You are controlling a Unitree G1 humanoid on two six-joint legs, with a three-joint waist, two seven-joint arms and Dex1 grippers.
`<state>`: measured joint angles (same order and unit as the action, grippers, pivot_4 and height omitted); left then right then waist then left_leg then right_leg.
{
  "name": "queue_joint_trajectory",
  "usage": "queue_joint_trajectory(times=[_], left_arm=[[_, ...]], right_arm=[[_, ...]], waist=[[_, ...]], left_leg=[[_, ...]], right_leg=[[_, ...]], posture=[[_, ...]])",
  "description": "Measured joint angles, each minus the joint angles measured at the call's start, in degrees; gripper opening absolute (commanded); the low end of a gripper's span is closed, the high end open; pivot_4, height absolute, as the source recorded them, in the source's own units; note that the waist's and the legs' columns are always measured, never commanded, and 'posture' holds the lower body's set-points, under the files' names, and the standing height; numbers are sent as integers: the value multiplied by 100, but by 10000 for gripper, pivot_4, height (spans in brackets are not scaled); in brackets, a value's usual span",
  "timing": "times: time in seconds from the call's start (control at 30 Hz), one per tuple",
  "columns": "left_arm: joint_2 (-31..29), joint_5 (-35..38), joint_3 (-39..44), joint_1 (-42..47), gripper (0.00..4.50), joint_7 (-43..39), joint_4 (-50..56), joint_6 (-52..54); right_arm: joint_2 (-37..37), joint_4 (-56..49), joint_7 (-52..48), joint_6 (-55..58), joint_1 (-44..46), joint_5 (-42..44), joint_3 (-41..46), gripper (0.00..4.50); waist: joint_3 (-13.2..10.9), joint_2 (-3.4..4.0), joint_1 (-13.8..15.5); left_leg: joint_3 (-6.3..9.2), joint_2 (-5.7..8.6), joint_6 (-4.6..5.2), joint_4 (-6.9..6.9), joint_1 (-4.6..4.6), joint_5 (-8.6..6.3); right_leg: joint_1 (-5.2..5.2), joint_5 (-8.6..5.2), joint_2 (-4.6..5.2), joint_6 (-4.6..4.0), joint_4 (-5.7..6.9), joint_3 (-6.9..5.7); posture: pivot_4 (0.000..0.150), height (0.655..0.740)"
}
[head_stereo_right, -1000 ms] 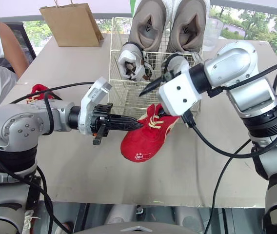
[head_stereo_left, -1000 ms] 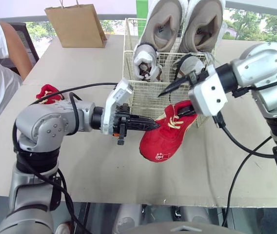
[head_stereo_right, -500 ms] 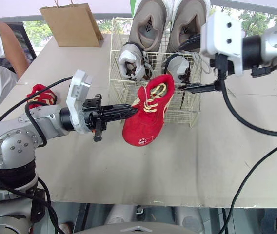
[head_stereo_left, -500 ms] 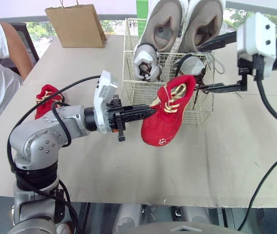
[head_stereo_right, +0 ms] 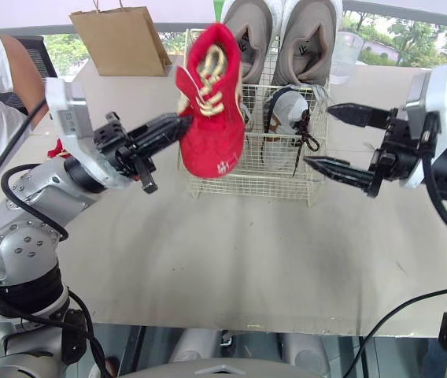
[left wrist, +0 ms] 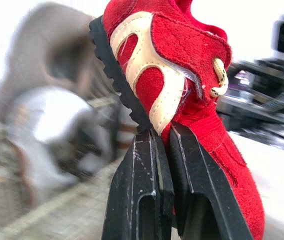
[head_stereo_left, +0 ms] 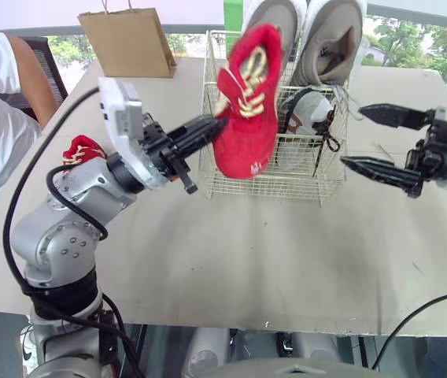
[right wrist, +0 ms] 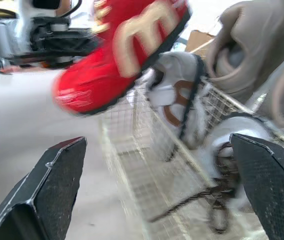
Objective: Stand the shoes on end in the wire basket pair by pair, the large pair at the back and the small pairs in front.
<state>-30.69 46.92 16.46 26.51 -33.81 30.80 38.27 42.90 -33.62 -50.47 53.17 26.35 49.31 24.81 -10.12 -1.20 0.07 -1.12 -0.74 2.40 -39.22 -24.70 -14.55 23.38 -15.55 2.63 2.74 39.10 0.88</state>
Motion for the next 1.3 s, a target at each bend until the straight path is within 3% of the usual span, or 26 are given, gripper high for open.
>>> queue_joint_trajectory(times=[0.23,0.43,0.57,0.7,0.97,1.23,1.3], left_arm=[[196,-1635,-587,-220,0,-185,-368,-1945],[456,-2763,-1011,-447,0,-662,-1346,-4138],[664,-2944,-1140,-467,0,-778,-1822,-4859],[780,-2799,-1261,-431,0,-813,-1874,-4863],[832,-2236,-1712,-421,0,-1181,-1352,-4479],[803,-2088,-1679,-468,0,-1270,-1332,-4438],[779,-2060,-1661,-514,0,-1244,-1290,-4346]], right_arm=[[-275,-294,964,37,-517,697,14,44466],[-264,-534,1294,-96,-1075,1228,50,44466],[-100,-633,1442,-186,-1322,1430,122,44466],[-66,-636,1953,-198,-1307,1673,89,44466],[-1160,-285,3308,-186,142,1784,-1605,44466],[-1306,237,3428,-170,508,1838,-1912,8839],[-1300,238,3397,-169,508,1869,-1932,4831]], waist=[[0,0,26],[2,2,71],[2,2,73],[2,2,55],[3,3,-79],[3,3,-66],[3,3,-69]], left_leg=[[-3,8,1,0,0,0],[-3,6,7,0,-2,-4],[0,6,10,-1,0,-5],[1,5,10,-2,1,-5],[1,-4,8,-2,4,-4],[2,-4,9,-2,0,-4],[2,-6,9,-2,0,-4]], right_leg=[[-2,0,-21,0,-7,2],[-4,0,-24,1,-14,2],[-7,1,-24,2,-13,-1],[-8,2,-26,4,-12,1],[-8,2,-39,4,-9,2],[-8,2,-37,5,-14,-1],[-8,2,-38,5,-14,0]], posture=[[1500,7400],[1500,7400],[1500,7400],[1500,7400],[1500,7400],[1500,7400],[1500,7400]])
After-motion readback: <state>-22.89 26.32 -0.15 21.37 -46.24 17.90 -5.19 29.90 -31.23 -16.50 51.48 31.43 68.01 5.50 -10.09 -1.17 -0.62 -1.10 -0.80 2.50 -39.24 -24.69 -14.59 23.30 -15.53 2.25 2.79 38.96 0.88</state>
